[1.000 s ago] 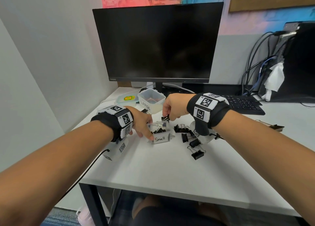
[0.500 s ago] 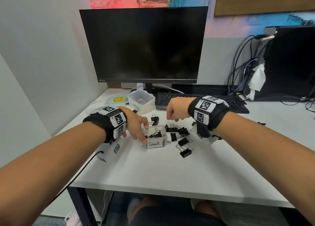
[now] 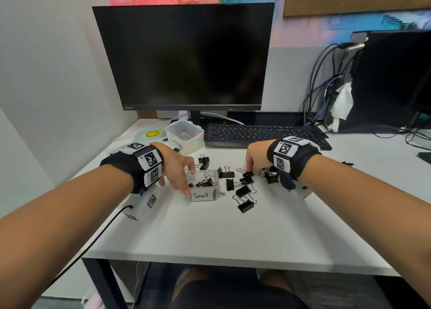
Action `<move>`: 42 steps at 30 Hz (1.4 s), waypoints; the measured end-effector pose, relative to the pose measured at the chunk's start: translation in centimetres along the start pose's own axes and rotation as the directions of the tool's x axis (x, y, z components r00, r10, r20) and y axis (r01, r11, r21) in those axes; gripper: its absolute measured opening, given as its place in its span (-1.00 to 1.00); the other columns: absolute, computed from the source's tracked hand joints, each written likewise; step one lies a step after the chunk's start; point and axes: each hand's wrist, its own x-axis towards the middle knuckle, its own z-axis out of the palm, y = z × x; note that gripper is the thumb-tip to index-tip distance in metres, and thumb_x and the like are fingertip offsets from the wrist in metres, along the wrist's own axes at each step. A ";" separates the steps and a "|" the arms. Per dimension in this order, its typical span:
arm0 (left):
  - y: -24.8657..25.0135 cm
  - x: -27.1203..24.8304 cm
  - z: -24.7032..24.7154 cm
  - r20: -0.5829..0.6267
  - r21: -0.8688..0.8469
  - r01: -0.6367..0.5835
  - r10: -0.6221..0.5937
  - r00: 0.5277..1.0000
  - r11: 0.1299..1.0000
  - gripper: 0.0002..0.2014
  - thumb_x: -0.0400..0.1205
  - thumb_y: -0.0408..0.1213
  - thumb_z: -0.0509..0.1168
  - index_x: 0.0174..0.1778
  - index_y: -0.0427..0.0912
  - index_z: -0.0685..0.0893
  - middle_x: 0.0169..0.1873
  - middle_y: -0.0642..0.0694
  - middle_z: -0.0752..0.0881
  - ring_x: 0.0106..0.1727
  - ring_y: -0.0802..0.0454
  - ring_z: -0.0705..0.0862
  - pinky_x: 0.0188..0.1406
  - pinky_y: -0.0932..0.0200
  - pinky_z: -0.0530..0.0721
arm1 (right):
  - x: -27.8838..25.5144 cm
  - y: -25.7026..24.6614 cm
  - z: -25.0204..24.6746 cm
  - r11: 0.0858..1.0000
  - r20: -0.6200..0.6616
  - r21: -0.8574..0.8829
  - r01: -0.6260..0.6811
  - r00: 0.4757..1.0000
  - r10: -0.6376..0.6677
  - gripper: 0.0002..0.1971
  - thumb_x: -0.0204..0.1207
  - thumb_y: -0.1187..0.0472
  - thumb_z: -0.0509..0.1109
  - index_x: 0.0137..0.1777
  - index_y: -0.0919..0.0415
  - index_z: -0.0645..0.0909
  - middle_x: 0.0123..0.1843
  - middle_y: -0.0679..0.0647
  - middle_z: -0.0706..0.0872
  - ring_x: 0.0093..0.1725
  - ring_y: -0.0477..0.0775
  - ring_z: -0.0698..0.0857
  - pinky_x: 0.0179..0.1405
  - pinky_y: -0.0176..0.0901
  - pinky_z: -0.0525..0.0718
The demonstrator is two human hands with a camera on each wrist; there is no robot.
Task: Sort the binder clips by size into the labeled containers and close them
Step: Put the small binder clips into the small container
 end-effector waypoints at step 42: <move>-3.9 -0.9 -1.2 -0.148 0.285 0.145 -0.106 0.983 0.947 -0.40 0.58 -0.25 0.40 0.52 -0.10 0.33 0.52 -0.09 0.40 0.47 -0.08 0.48 0.44 0.03 0.51 | 1.5 -5.1 -1.6 0.980 0.005 -0.080 0.183 0.983 -0.184 -0.63 0.60 0.23 0.31 0.38 -0.03 0.60 0.29 0.01 0.68 0.22 0.05 0.67 0.35 -0.04 0.61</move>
